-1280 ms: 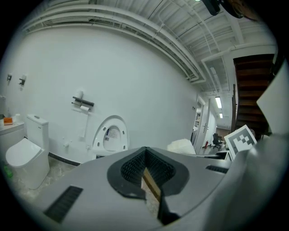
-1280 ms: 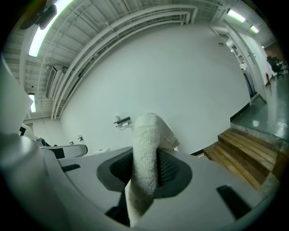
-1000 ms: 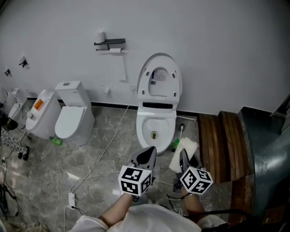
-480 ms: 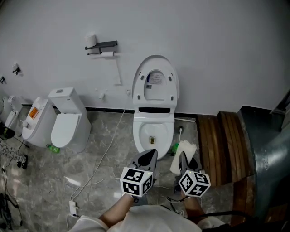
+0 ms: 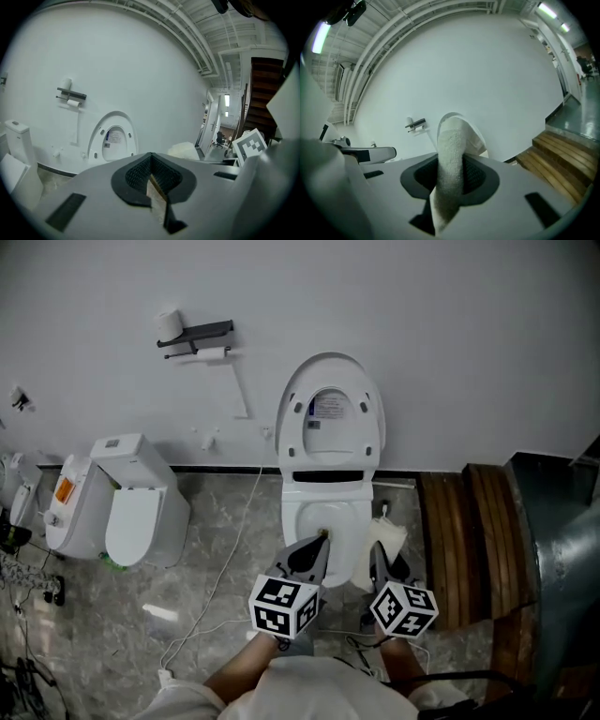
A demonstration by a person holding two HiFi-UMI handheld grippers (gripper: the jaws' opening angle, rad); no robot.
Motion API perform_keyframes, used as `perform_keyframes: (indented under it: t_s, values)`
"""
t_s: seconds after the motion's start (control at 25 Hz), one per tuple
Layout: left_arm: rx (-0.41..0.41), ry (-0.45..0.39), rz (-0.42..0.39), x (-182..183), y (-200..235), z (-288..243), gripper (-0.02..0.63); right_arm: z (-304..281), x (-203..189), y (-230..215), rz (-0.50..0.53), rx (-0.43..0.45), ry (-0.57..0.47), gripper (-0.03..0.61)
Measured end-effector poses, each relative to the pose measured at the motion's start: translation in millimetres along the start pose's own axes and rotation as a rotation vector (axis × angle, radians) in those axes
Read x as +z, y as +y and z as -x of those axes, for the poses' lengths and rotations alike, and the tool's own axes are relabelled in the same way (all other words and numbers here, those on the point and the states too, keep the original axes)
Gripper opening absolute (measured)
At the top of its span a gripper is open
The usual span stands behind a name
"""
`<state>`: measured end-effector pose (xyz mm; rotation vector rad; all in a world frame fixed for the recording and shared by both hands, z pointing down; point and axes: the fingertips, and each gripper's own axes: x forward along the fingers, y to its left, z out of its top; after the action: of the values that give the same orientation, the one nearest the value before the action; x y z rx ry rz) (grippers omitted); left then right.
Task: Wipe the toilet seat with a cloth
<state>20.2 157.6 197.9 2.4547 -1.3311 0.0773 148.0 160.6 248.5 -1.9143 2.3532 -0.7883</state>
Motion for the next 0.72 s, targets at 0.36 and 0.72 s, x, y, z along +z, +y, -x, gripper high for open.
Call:
perform_keyframes:
  t_s: [0.36, 0.72]
  values:
    - [-0.02, 0.015, 0.02, 31, 63, -63, -0.005, -88, 32, 12, 0.003, -0.009, 0.008, 0.1]
    - [-0.038, 0.022, 0.021, 49, 100, -108, -0.005, -145, 41, 16, -0.006, -0.021, 0.035, 0.1]
